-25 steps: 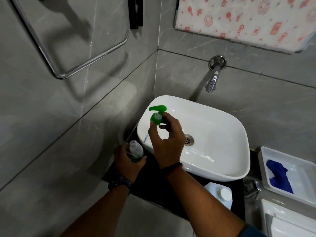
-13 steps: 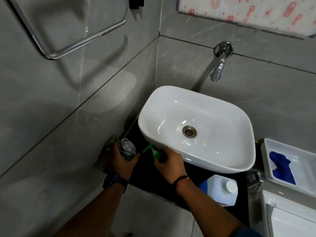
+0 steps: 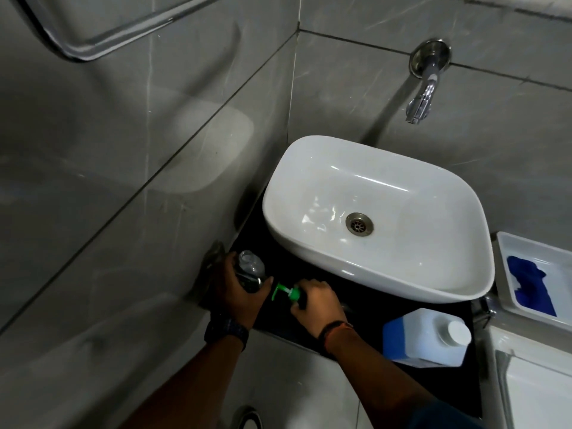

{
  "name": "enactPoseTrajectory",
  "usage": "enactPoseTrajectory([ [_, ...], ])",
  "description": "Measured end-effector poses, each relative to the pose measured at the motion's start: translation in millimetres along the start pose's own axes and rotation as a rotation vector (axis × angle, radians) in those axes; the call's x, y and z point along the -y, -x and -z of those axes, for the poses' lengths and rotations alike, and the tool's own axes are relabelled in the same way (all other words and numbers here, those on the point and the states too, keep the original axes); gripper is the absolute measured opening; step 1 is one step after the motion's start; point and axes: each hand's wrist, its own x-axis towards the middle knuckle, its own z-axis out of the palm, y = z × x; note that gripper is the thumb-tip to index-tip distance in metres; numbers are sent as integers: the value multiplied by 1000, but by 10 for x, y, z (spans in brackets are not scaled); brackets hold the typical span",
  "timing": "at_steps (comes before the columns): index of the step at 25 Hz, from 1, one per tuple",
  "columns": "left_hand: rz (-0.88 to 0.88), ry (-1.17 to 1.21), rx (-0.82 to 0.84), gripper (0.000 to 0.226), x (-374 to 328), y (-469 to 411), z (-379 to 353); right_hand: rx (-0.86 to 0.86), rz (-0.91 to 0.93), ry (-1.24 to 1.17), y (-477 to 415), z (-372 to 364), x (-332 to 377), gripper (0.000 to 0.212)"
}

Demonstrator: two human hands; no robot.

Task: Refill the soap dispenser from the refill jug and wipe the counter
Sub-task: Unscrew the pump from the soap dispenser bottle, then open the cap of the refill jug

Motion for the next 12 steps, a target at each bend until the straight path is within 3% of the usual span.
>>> enactPoseTrajectory([
  [4, -13, -15, 16, 81, -24, 4, 48, -69, 14, 8, 21, -20, 5, 44],
  [12, -71, -69, 59, 107, -56, 42, 230, -247, 101, -212, 191, 195, 135, 49],
])
